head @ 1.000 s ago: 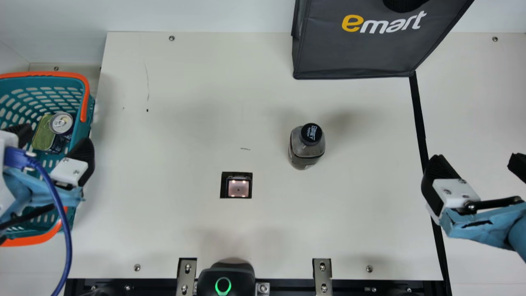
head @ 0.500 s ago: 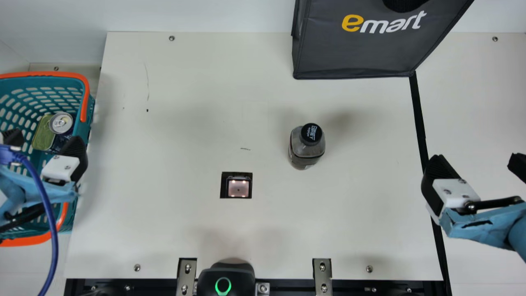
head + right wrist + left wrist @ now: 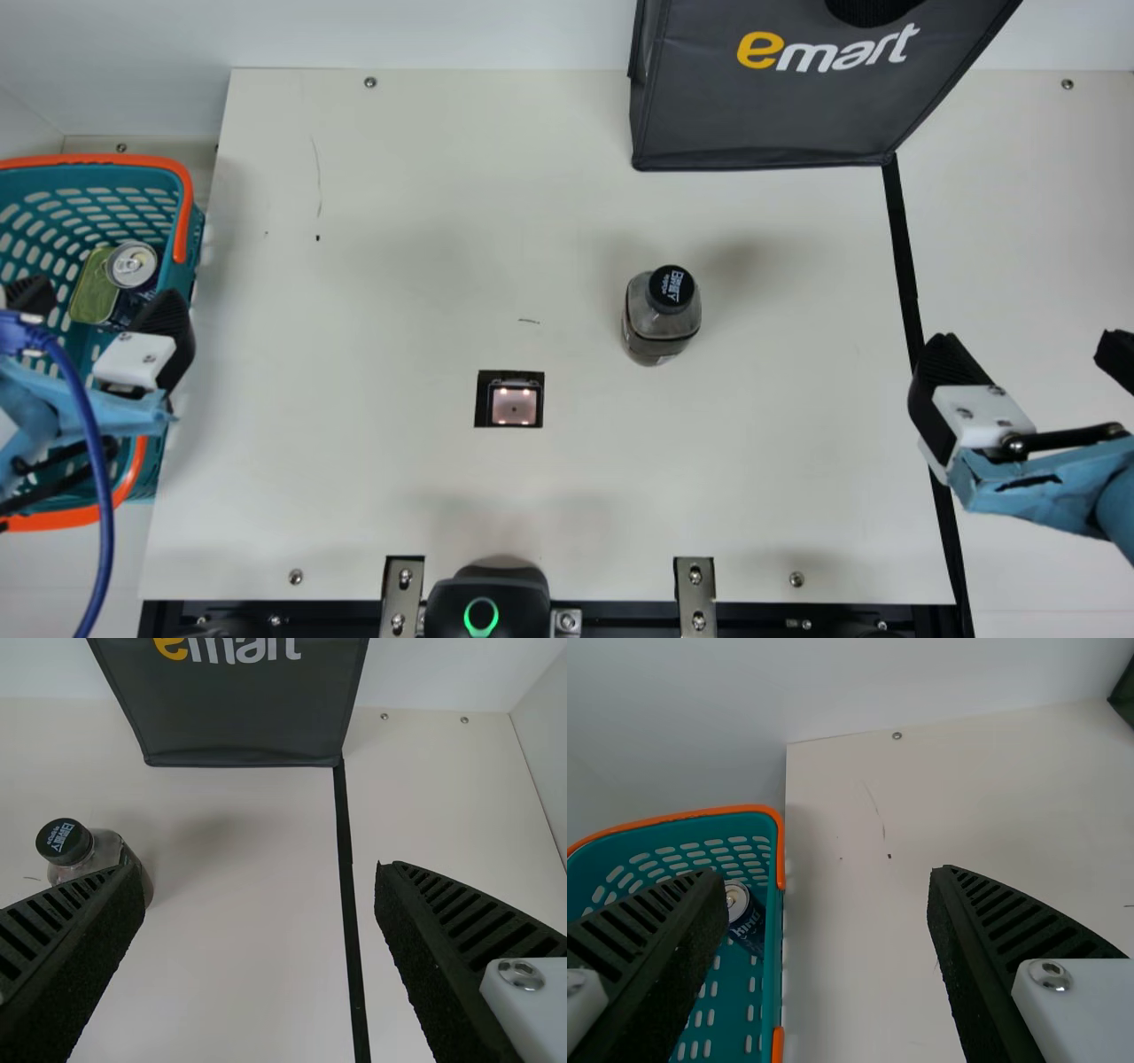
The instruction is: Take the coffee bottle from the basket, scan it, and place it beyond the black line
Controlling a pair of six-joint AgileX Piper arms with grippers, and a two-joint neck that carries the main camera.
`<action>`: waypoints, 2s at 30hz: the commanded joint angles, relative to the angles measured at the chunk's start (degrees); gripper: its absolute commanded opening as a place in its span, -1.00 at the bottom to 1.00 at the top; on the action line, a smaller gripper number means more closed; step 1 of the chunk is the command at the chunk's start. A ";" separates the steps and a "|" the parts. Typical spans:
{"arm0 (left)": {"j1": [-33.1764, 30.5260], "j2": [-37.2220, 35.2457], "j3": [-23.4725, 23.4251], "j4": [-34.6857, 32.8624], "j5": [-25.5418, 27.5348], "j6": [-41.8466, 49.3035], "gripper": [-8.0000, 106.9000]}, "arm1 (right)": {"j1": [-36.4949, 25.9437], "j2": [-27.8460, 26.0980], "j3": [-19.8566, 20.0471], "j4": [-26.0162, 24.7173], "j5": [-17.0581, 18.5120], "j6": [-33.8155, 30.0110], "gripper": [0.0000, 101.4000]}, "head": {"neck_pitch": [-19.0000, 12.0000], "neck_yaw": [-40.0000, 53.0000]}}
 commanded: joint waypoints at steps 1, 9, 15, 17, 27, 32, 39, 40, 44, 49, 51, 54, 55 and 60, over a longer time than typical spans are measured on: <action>-0.37 -0.08 -0.04 0.52 -0.01 -0.48 0.71 | 0.00 0.00 0.00 0.00 0.00 0.00 0.79 | -0.96 0.09; -1.63 -0.28 0.07 2.29 -0.37 -2.07 0.71 | 0.00 0.00 0.00 0.00 0.00 0.00 0.79 | -0.96 0.09; -1.97 -0.33 0.11 2.88 -0.45 -2.52 0.71 | 0.00 0.00 0.00 0.00 0.00 0.00 0.79 | -0.96 0.09; -2.04 -0.33 0.11 2.87 -0.45 -2.52 0.71 | 0.09 0.05 0.00 -0.08 -0.04 0.09 0.79 | -0.96 0.09; -2.04 -0.33 0.11 2.87 -0.45 -2.52 0.71 | 2.99 4.56 -3.84 1.19 -1.81 0.87 0.79 | -0.96 0.09; -2.04 -0.33 0.11 2.87 -0.45 -2.52 0.71 | 5.67 7.90 -6.51 1.74 -2.96 1.39 0.79 | -0.96 0.09; -2.04 -0.33 0.11 2.87 -0.45 -2.52 0.71 | 9.80 12.23 -9.58 2.18 -3.68 2.11 0.79 | -0.96 0.09; -2.04 -0.33 0.11 2.87 -0.45 -2.52 0.71 | 10.32 12.77 -9.90 2.28 -3.73 2.16 0.79 | -0.96 0.09; -2.04 -0.33 0.11 2.87 -0.45 -2.52 0.71 | 12.20 14.69 -10.77 2.72 -4.07 2.22 0.79 | -0.96 0.09; -2.04 -0.33 0.11 2.87 -0.45 -2.52 0.71 | 14.25 16.70 -11.22 3.21 -4.78 2.16 0.79 | -0.96 0.09; -2.04 -0.33 0.11 2.87 -0.45 -2.52 0.71 | 14.89 17.41 -11.31 3.43 -5.04 2.07 0.79 | -0.96 0.09; -2.04 -0.33 0.11 2.87 -0.45 -2.52 0.71 | 15.62 18.38 -11.29 3.82 -5.45 1.82 0.79 | -0.96 0.09; -2.04 -0.33 0.11 2.87 -0.45 -2.52 0.71 | 15.86 18.69 -11.27 3.93 -5.60 1.77 0.79 | -0.96 0.09; -2.04 -0.33 0.11 2.87 -0.45 -2.52 0.71 | 16.35 20.11 -11.07 5.02 -6.26 0.92 0.79 | -0.96 0.09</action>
